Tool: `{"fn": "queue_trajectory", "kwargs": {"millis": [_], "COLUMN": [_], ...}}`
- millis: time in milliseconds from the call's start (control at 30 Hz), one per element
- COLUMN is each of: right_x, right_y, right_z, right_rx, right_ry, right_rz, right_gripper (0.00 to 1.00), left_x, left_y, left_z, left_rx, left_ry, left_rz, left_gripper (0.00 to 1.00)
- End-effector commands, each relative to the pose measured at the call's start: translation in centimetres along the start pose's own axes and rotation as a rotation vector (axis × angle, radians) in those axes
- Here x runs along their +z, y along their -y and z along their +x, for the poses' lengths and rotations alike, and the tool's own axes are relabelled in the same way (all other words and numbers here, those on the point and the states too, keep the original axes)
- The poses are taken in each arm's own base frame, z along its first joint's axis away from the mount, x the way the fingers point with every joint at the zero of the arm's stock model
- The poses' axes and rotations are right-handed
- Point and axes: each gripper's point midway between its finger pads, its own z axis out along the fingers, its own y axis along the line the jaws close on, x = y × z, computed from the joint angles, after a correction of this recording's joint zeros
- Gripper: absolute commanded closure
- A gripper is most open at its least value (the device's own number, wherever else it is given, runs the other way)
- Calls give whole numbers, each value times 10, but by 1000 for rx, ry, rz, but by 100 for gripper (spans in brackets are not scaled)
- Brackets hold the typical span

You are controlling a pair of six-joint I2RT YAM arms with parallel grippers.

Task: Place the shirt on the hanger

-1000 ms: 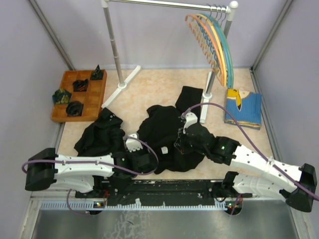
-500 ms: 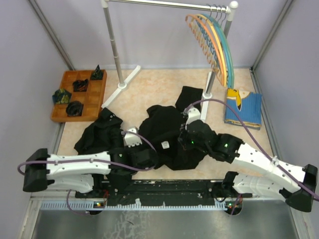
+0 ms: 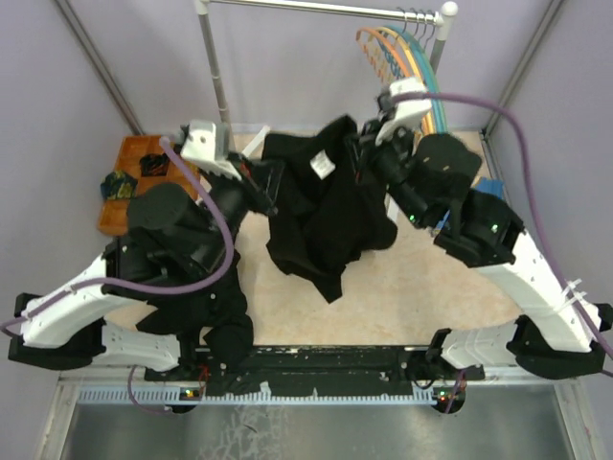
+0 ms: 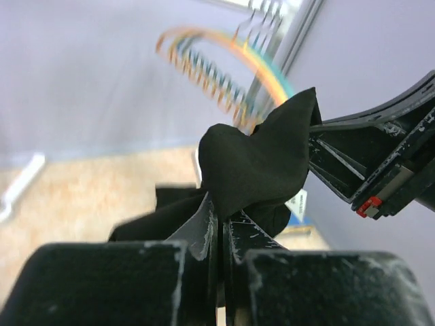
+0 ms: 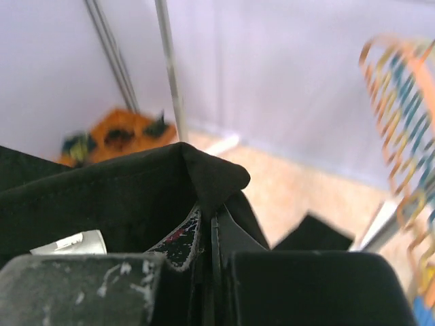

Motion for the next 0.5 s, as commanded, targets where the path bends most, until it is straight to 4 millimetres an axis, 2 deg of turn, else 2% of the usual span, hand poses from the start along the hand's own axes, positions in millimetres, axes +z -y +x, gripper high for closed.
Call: {"fn": "queue_trajectory", "kwargs": {"millis": [0, 33, 100, 200, 333, 467], "right_x": [-18, -18, -27, -43, -59, -88], "right_y": [21, 21, 23, 29, 34, 43], "right_z": [-111, -127, -158, -199, -232, -259], "right_rx": [-81, -89, -98, -120, -137, -113], "right_ry": [236, 264, 327, 426, 534, 652], "right_rz": [61, 63, 66, 72, 72, 68], "right_gripper": [100, 100, 100, 100, 100, 100], "left_x": [10, 7, 11, 14, 10, -2], "left_y": [22, 26, 36, 44, 48, 44], "left_z": [-75, -102, -131, -162, -191, -212], "left_rx": [240, 234, 255, 304, 306, 280], "left_ry": [133, 181, 236, 314, 405, 465], "left_rz": [47, 52, 56, 41, 29, 38], "left_gripper": [100, 100, 100, 100, 100, 100]}}
